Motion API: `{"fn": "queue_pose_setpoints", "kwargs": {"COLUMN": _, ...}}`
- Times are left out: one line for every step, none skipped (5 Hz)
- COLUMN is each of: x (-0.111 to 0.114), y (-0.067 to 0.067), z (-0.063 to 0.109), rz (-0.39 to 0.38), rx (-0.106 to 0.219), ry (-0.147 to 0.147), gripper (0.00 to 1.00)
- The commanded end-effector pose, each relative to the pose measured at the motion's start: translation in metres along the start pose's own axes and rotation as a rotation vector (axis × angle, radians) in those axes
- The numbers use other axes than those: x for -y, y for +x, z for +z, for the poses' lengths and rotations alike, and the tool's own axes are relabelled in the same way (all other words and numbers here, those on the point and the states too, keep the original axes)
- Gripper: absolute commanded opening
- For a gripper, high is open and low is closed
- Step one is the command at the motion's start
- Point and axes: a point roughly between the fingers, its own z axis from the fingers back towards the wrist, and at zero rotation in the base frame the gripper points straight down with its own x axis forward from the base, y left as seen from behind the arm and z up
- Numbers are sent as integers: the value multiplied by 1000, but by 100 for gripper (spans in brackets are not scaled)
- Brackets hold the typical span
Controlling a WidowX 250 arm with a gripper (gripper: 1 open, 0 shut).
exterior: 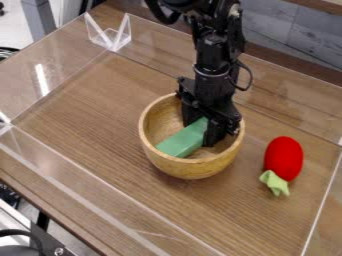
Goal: Remove the green stick from the brown bowl and put it on the table
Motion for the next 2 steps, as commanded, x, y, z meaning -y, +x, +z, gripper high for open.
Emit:
{"fn": "queue_pose_setpoints", "kwargs": {"x": -3, "y": -13, "z": 2, "rz": 10, "rx": -19, "ry": -13, "gripper": 0}}
{"fn": "queue_pose_setpoints", "kwargs": {"x": -3, "y": -23, "z": 8, "rz": 21, "rx": -24, "ry": -19, "gripper": 0}}
